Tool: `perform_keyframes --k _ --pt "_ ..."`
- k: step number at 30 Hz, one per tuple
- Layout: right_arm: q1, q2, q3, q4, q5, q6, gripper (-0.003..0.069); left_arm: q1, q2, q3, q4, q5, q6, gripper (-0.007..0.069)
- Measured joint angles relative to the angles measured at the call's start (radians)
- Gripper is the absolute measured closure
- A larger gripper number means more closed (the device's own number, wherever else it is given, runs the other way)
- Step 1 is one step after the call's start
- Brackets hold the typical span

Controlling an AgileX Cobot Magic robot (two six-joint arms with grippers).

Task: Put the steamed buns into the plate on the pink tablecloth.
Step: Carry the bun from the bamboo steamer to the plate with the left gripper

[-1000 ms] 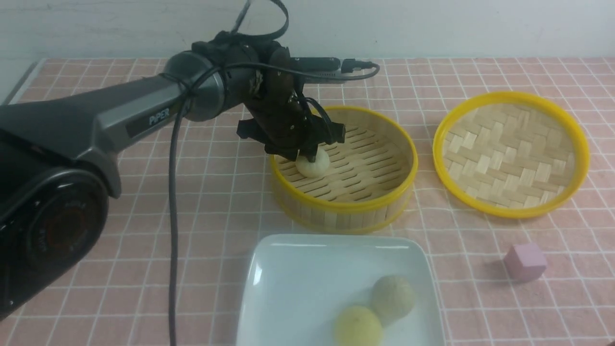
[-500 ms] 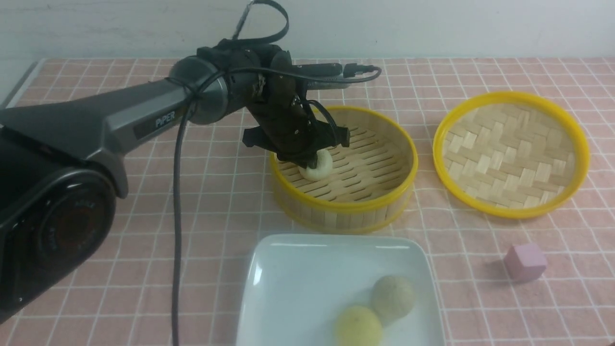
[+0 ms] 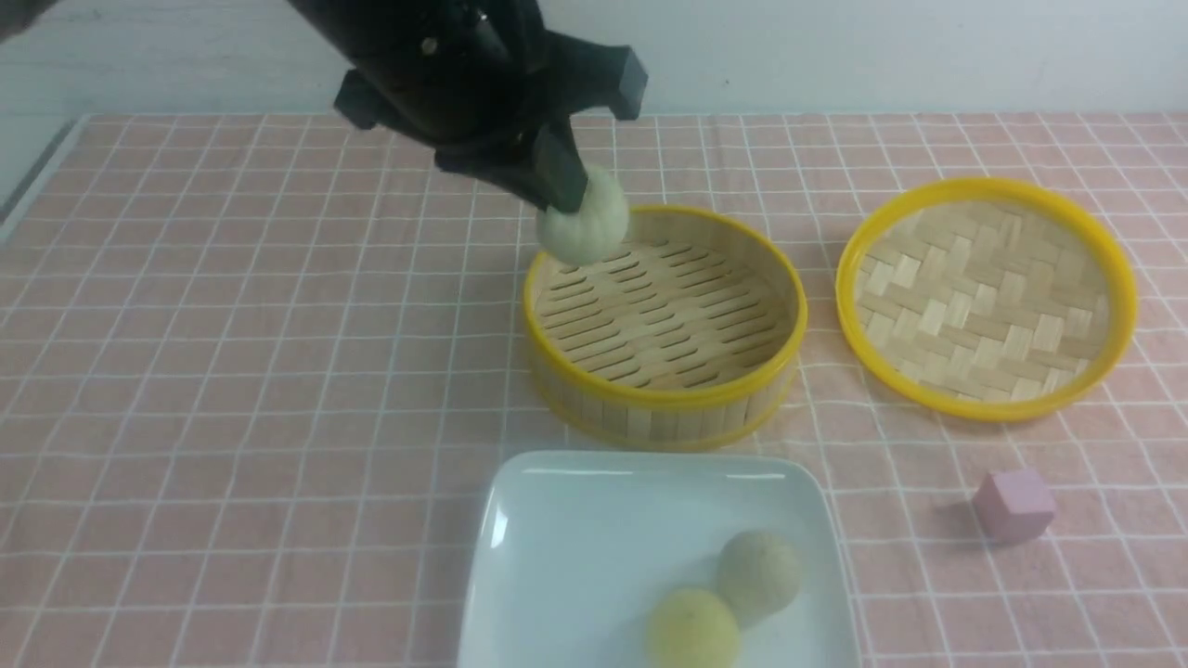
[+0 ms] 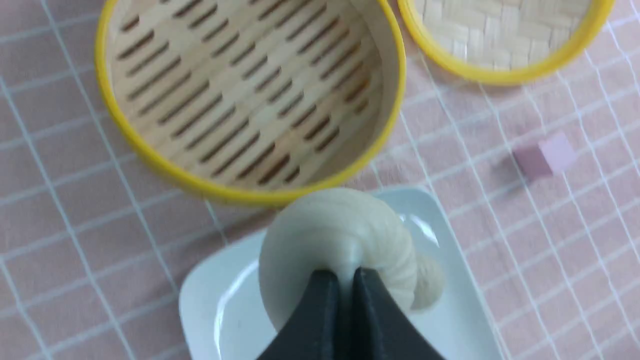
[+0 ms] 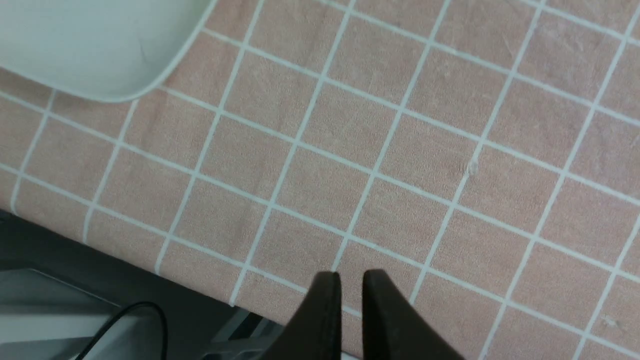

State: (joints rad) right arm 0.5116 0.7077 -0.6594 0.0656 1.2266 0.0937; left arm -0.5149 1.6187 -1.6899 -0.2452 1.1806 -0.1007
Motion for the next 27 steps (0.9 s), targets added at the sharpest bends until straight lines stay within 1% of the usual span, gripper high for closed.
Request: perform_keyframes --k 1,2,5,6,7,8,9,11,14,15,16,19,20,22,27 --pt "0.000 0.000 0.000 0.000 0.002 0.000 0.0605 0.000 -0.005 0.011 -0.003 0.002 0.002 0.0601" --pt "0.000 -0.001 0.000 0.000 0.009 0.000 0.0601 0.000 -0.039 0.127 -0.034 -0.008 0.009 0.0601" --pt "0.000 -0.015 0.000 0.000 0.012 0.000 0.0598 -0.004 -0.062 0.299 -0.098 -0.089 0.032 0.0599" --pt "0.000 -0.029 0.000 0.000 0.010 0.000 0.0598 -0.017 -0.063 0.405 -0.129 -0.155 0.048 0.0598" --pt "0.000 -0.032 0.000 0.000 0.011 0.000 0.0598 -0.017 -0.062 0.405 -0.133 -0.166 0.051 0.0597" --pt "0.000 -0.050 0.000 0.000 0.007 0.000 0.0596 -0.036 -0.060 0.474 -0.149 -0.228 0.066 0.0597" --pt "0.000 -0.056 0.000 0.000 0.004 0.000 0.0596 -0.045 -0.057 0.495 -0.155 -0.249 0.071 0.0597" --pt "0.000 -0.101 0.000 -0.004 0.000 0.000 0.0596 -0.106 -0.035 0.595 -0.173 -0.379 0.085 0.0594" --pt "0.000 -0.164 -0.001 -0.010 0.016 0.000 0.0596 -0.143 0.014 0.629 -0.177 -0.476 0.073 0.0589" --pt "0.000 -0.169 -0.001 -0.012 0.019 0.000 0.0596 -0.143 0.017 0.628 -0.177 -0.476 0.071 0.0589" --pt "0.000 -0.213 -0.007 -0.019 0.023 0.004 0.0592 -0.149 0.047 0.631 -0.177 -0.519 0.047 0.0580" --pt "0.000 -0.266 -0.016 -0.019 0.026 0.028 0.0589 -0.150 0.074 0.631 -0.178 -0.551 0.024 0.0561" --pt "0.000 -0.316 -0.019 -0.013 0.027 0.066 0.0587 -0.150 0.093 0.631 -0.178 -0.574 0.016 0.0531" --pt "0.000 -0.383 -0.020 0.001 0.032 0.093 0.0583 -0.150 0.100 0.631 -0.178 -0.592 0.012 0.0480" --pt "0.000 -0.545 -0.017 -0.004 0.033 0.114 0.0579 -0.150 0.101 0.631 -0.178 -0.608 0.011 0.0326"
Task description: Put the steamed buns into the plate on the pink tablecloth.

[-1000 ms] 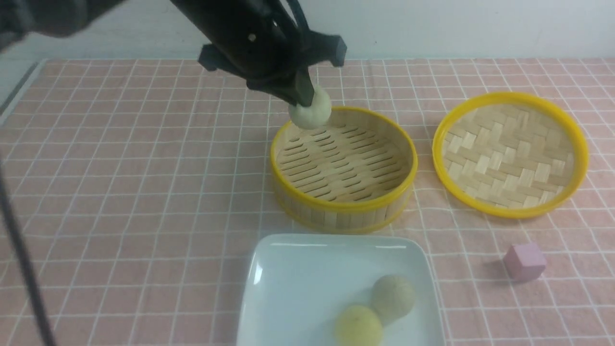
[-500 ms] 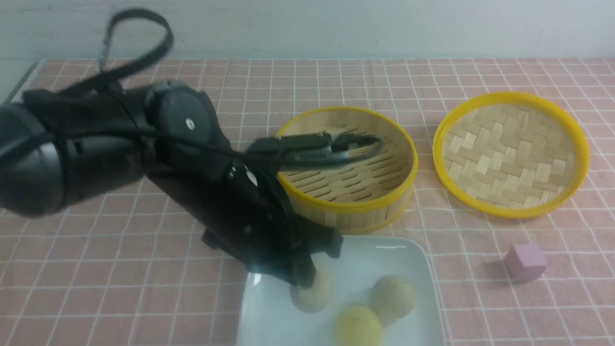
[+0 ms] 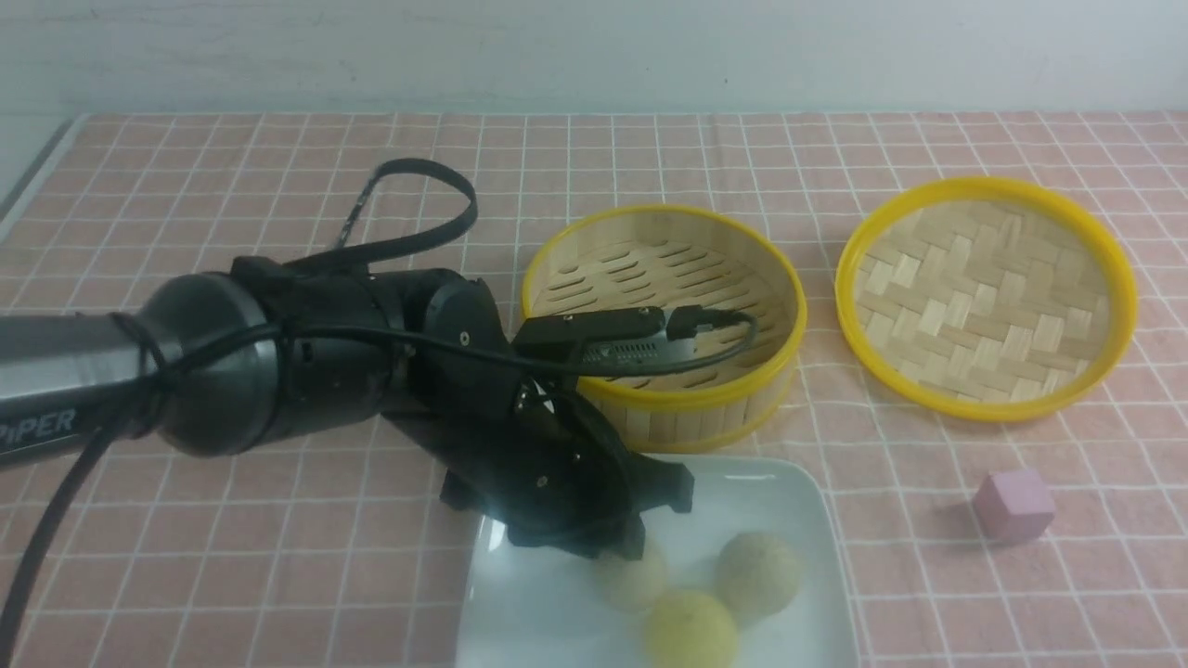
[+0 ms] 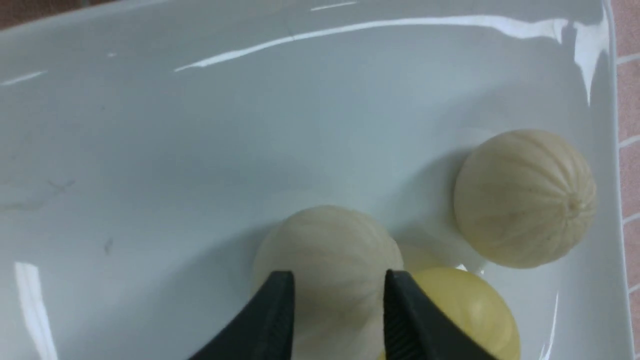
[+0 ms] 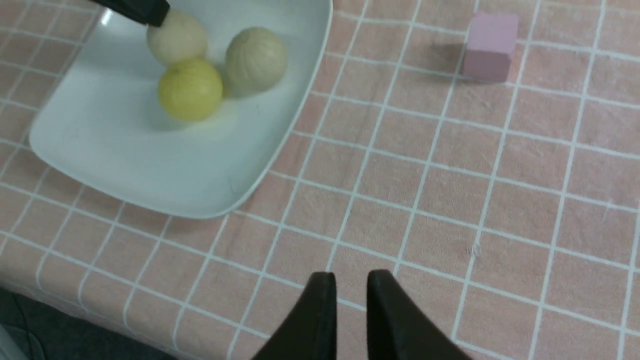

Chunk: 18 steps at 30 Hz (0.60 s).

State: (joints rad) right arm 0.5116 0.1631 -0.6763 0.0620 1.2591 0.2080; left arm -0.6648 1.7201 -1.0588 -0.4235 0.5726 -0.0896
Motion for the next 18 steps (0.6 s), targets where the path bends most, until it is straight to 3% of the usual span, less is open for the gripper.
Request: perform_keyframes --k 6,9,13,18 --pt "0.000 -0.128 0.112 -0.046 -0.156 -0.001 0.0609 0.000 -0.014 0.000 0.000 0.007 0.000 0.0240" --pt "0.000 -0.141 0.217 -0.071 -0.337 -0.001 0.0659 0.000 -0.019 0.000 0.000 0.007 0.000 0.0235" --pt "0.000 -0.141 0.297 -0.075 -0.540 0.000 0.0671 0.000 -0.019 0.000 0.000 0.007 0.000 0.0234" --pt "0.000 -0.141 0.307 -0.078 -0.668 0.000 0.0671 0.000 -0.019 0.000 0.000 0.007 0.000 0.0234"
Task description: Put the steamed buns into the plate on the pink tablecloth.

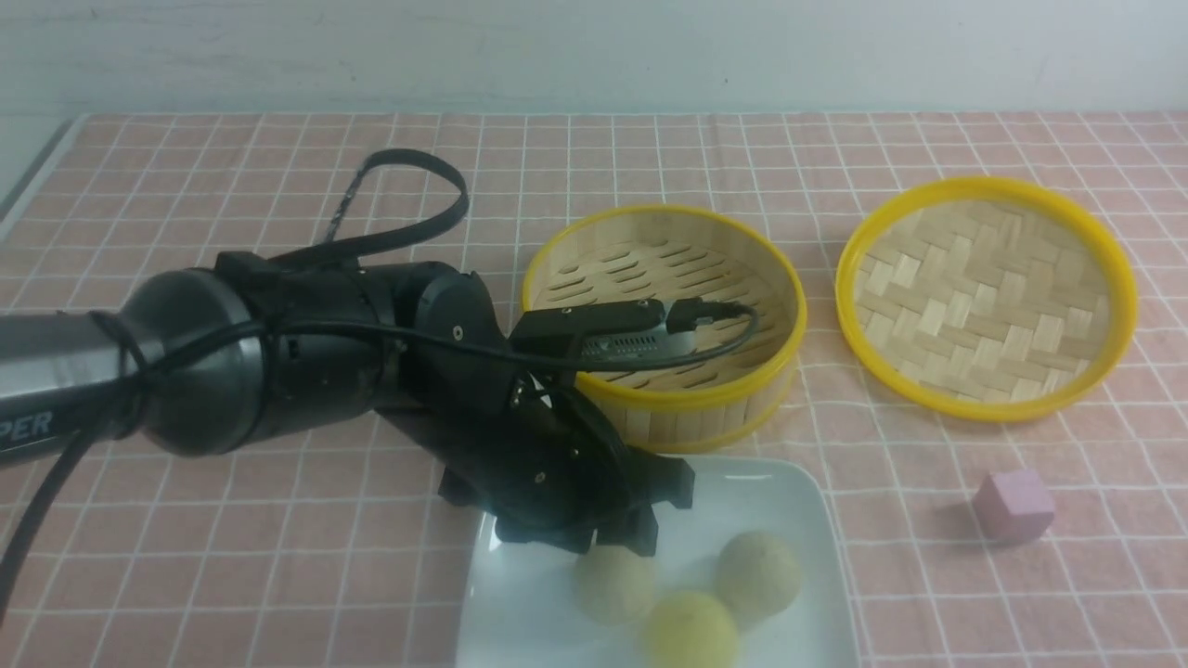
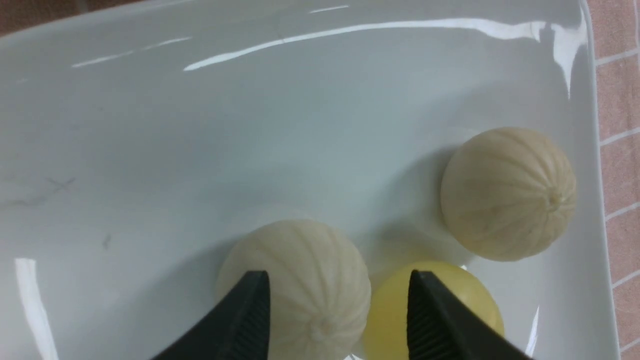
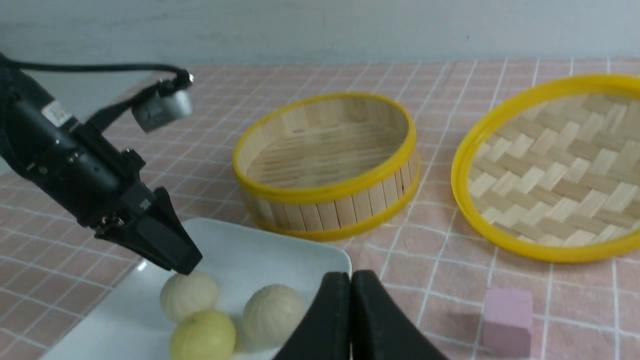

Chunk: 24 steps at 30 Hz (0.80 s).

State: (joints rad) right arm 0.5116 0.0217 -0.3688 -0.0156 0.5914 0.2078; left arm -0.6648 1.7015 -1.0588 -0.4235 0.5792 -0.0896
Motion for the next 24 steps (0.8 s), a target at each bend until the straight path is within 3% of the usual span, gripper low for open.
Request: perform_keyframes --k 20,24 --pt "0.000 -0.004 0.016 -0.007 -0.017 0.001 0.0652 0.000 0.000 0.000 0.001 0.024 0.005 0.0234" --pt "-0.042 -0.029 0.083 -0.012 -0.040 0.001 0.0648 0.000 -0.001 0.000 0.003 0.046 0.027 0.0234"
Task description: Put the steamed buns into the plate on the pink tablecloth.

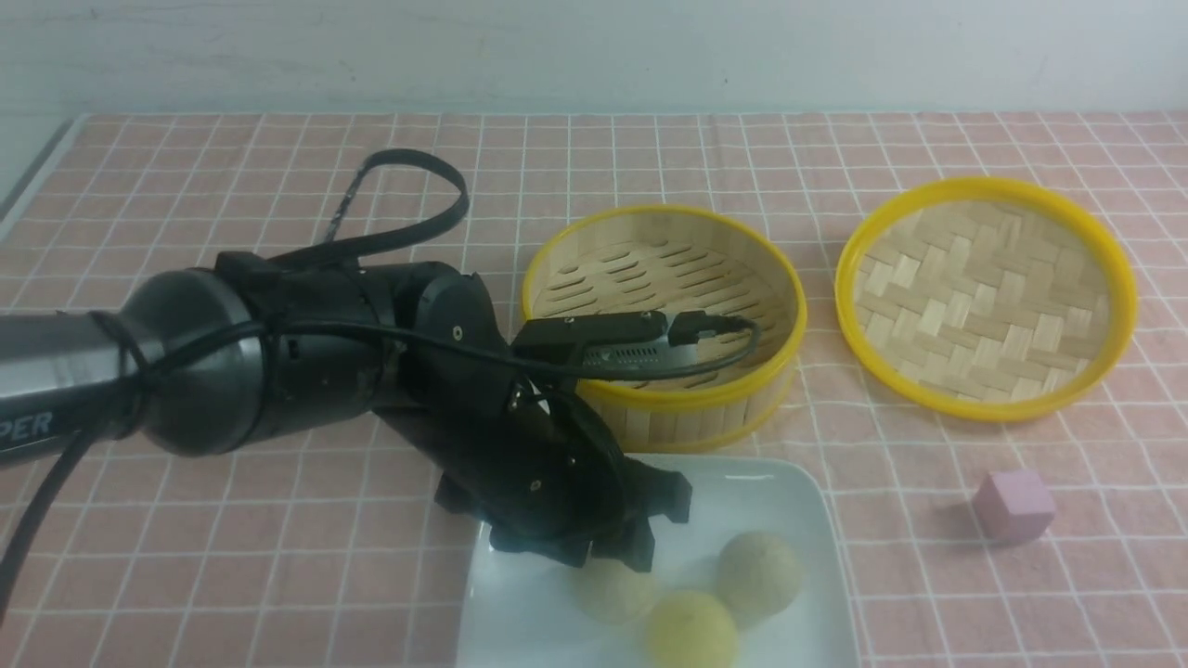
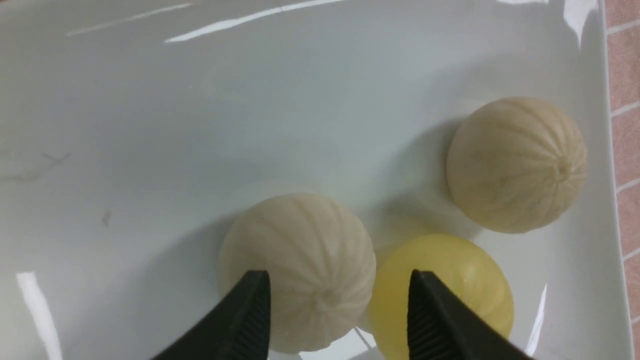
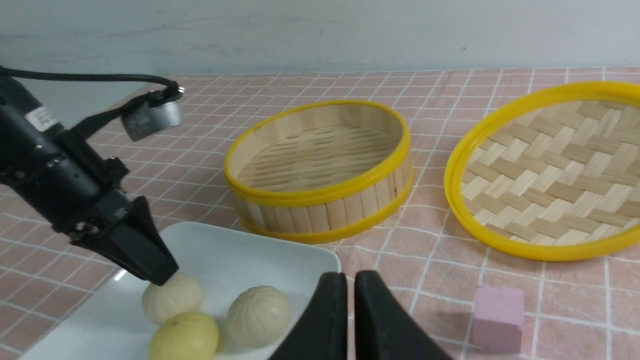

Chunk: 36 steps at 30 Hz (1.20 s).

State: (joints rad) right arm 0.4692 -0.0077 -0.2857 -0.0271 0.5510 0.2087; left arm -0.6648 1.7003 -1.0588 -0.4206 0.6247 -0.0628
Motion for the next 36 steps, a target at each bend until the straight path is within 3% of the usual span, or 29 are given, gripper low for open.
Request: perform_keyframes --k 7,13,17,20,23,27,32,36 --pt "-0.192 -0.004 0.140 -0.066 0.001 0.000 0.0639 0.000 -0.050 0.000 0.067 0.029 0.009 0.0272" --pt "-0.298 -0.004 0.209 -0.082 -0.033 0.000 0.0633 0.000 -0.170 0.000 0.150 0.075 0.010 0.0365" --pt "-0.365 -0.004 0.289 -0.086 -0.096 0.000 0.0629 0.000 -0.295 0.000 0.203 0.138 0.009 0.0495" --pt "-0.374 -0.004 0.295 -0.086 -0.131 0.000 0.0627 0.000 -0.399 0.000 0.233 0.168 0.009 0.0584" --pt "-0.375 -0.004 0.297 -0.086 -0.141 0.000 0.0621 0.000 -0.496 0.000 0.260 0.182 0.008 0.0620" --pt "-0.375 -0.004 0.297 -0.086 -0.142 0.000 0.0616 0.000 -0.622 0.001 0.300 0.228 -0.001 0.0625" --pt "-0.375 -0.004 0.297 -0.086 -0.142 0.000 0.0607 0.000 -0.898 0.081 0.394 0.331 -0.096 0.0625" --pt "-0.375 -0.004 0.297 -0.086 -0.143 0.000 0.0599 0.000 -1.097 0.242 0.406 0.238 -0.152 0.0625"
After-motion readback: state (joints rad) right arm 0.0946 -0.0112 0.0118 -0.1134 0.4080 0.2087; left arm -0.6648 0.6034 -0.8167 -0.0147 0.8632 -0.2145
